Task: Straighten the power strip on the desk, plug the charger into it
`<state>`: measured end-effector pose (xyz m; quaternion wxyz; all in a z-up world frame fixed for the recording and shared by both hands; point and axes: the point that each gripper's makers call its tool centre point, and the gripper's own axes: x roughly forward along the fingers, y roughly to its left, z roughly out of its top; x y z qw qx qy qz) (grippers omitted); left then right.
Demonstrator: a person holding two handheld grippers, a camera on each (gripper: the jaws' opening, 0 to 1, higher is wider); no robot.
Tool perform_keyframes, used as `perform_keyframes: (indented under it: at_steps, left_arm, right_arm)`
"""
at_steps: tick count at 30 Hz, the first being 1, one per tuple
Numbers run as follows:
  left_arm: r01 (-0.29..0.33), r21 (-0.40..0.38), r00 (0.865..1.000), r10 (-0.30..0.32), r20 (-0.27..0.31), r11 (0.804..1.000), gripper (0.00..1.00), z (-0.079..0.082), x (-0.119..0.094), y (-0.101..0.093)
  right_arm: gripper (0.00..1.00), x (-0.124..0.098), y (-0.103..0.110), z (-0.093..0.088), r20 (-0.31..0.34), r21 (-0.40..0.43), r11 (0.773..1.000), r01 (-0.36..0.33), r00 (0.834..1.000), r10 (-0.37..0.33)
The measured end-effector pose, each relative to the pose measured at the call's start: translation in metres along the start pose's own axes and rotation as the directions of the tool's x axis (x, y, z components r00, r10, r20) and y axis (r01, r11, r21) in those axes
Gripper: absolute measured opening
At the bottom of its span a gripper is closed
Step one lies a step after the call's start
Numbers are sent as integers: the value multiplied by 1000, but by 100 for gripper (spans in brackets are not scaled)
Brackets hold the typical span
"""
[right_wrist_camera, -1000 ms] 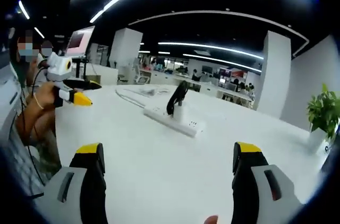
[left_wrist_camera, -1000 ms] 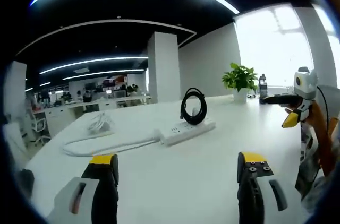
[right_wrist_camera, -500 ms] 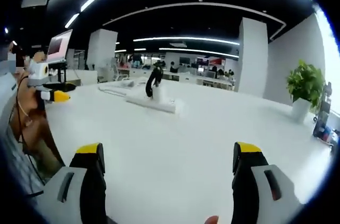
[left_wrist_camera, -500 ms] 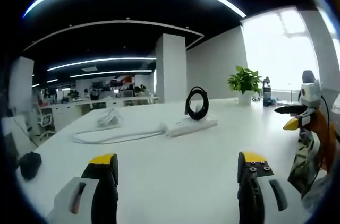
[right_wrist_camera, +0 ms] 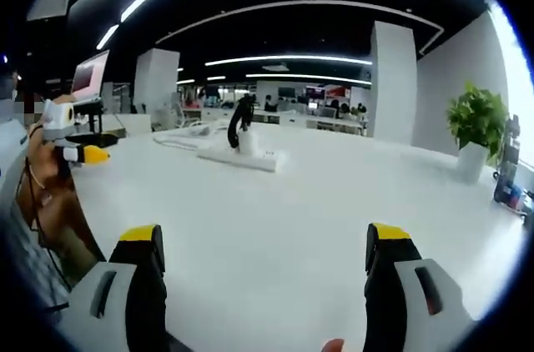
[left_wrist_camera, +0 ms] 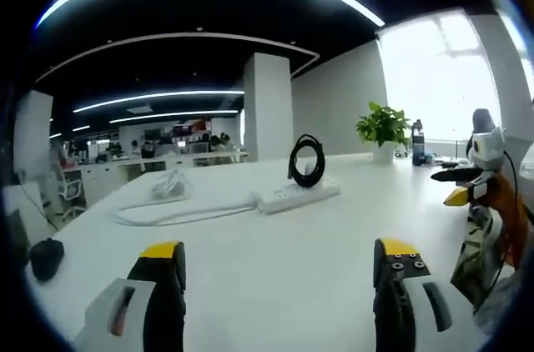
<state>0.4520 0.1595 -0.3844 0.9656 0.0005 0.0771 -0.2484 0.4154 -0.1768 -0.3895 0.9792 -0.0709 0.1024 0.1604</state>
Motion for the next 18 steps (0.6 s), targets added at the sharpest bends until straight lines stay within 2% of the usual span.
perform_keyframes:
  at_steps: [7, 18]
  left_arm:
    - [-3, 2, 1000, 3, -19, 1000, 95, -5, 0, 0]
    - [-22, -3, 1000, 22, -8, 1000, 95, -1, -3, 0]
  right_arm:
    - [100, 0, 3, 4, 13, 4, 1000, -9, 1000, 9]
    - [100, -3, 3, 5, 15, -12, 1000, -12, 1000, 12]
